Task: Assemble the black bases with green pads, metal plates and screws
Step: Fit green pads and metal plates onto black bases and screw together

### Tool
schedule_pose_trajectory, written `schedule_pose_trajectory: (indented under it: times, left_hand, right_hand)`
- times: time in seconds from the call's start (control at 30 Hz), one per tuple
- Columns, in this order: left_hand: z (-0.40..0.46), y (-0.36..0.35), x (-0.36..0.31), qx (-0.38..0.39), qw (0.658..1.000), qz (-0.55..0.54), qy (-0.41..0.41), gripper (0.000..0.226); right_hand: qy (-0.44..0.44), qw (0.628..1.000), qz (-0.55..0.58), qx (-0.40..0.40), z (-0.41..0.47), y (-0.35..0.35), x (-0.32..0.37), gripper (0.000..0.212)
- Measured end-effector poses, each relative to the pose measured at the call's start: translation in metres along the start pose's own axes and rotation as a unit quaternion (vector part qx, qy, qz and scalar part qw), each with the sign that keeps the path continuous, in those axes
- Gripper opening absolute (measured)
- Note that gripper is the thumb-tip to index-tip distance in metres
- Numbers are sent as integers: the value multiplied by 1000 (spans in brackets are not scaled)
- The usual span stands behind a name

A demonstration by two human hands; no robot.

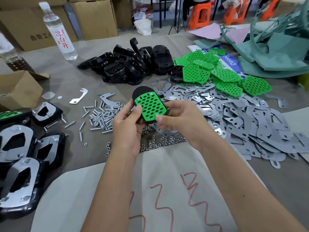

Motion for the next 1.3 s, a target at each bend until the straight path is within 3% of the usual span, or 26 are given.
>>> schedule_pose_trajectory:
  times: [0.1,0.2,0.3,0.37,0.43,0.47,0.53,0.6,0.67,0.73,0.8,0.9,1.07,1.17,1.3]
  left_hand:
    - [-1,-1,-4,1,999,39,-14,29]
    - [-4,-11,-3,25,999,46,12,18]
    - [-12,-35,6,51,996,16,68,36]
    - [-15,-49,9,48,995,-7,93,37]
    - [-14,-63,14,51,990,-36,130,24]
    - [-13,-67,16,43,987,-52,149,25]
    - [-11,-70,22,11,980,-93,175,20]
    - [-10,-71,27,-23,972,-139,188,9]
    - [-11,-73,34,-29,965,-169,199,20]
    - [-14,-75,42,-28,960,-180,214,27]
    - [-15,-75,48,-25,958,-182,220,30]
    - [-15,-69,56,-21,963,-157,219,33]
    - [-12,-56,51,11,977,-102,186,32]
    - [-7,-40,39,26,985,-59,159,27]
    - [0,-17,22,29,993,-3,110,28]
  right_hand:
    - [38,998,25,-52,-1,6,5,37]
    - [111,983,-86,-116,-5,12,19,38]
    - [242,906,-304,-170,-21,1,43,46]
    - [315,851,-385,-169,-36,-11,52,53]
    - [352,830,-410,-136,-46,-18,53,58]
    - [349,840,-397,-119,-49,-17,53,57]
    - [315,871,-353,-134,-53,8,55,45]
    - [250,870,-361,-223,-58,53,54,26]
    - [144,830,-418,-339,-64,108,49,18]
    - [18,774,-463,-431,-74,158,41,28]
    - [-114,752,-487,-430,-77,188,26,47]
    - [-157,778,-470,-387,-72,200,15,43]
    - [-80,844,-378,-373,-66,200,28,22]
    - [37,878,-293,-376,-64,185,59,19]
    - [215,961,-67,-159,-34,91,80,9]
Point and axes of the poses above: each hand's wrist, its own z-axis towards the middle knuckle, its own y-axis out of the back of the hand, x = y × z, the point moved 9 cm from there along z, towards the middle knuckle, and after that the axes turned 7 degrees about -y, right-handed, at the moved point
